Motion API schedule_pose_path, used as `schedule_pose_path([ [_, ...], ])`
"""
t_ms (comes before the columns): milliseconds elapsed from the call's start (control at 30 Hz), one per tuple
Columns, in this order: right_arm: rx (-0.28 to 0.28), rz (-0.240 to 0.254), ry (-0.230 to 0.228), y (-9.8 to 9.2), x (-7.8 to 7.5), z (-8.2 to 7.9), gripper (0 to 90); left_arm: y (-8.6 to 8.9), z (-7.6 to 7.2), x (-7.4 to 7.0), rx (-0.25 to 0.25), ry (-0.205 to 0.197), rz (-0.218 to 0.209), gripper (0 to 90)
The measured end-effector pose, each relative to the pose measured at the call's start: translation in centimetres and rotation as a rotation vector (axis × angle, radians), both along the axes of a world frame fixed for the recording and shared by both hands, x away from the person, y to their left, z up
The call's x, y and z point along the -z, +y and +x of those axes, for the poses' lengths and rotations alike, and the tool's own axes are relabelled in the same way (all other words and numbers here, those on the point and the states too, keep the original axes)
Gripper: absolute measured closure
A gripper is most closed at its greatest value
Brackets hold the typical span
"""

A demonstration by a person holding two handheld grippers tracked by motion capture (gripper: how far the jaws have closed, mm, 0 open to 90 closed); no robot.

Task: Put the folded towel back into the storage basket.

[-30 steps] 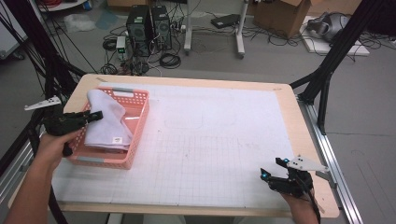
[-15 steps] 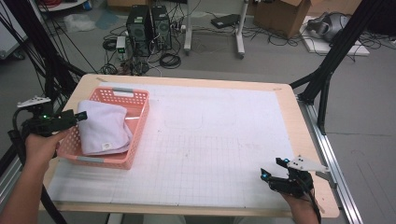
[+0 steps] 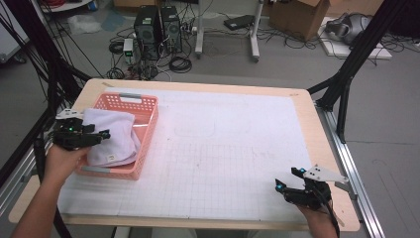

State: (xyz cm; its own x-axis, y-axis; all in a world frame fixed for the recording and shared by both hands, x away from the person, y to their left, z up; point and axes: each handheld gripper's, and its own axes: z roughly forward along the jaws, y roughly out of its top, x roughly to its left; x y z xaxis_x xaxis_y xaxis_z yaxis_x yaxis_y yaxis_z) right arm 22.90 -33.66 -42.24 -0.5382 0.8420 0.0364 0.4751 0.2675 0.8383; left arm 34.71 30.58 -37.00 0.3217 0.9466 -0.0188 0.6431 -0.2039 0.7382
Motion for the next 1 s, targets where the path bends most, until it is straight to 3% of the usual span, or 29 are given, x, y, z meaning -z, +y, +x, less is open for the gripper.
schedule_pose_path([
  [33,0.002,0.003,0.002,0.0,0.0,0.0,24.0,-0.3,0.3,0.3,-0.004,0.022,0.025,37.7],
  [67,0.0,0.002,0.001,0.0,0.0,0.0,24.0,-0.6,0.9,0.7,-0.021,0.07,0.071,37.9],
  [167,-0.003,0.002,0.001,0.0,0.0,0.0,24.0,-1.2,1.8,1.2,-0.049,0.171,0.117,39.2],
  [400,-0.002,0.007,0.007,0.0,0.1,0.1,24.0,-2.3,3.2,1.3,-0.036,0.224,0.156,38.9],
  [700,0.0,0.011,0.006,-0.4,0.0,0.1,24.0,-3.8,4.0,1.9,0.087,0.17,0.128,43.1],
  [833,-0.003,0.009,0.001,-0.4,0.1,0.2,24.0,-4.2,3.8,2.1,0.185,0.139,0.044,47.2],
  [1000,-0.006,0.006,0.005,-0.3,0.1,0.2,24.0,-3.1,3.4,1.9,0.168,0.08,-0.015,44.1],
])
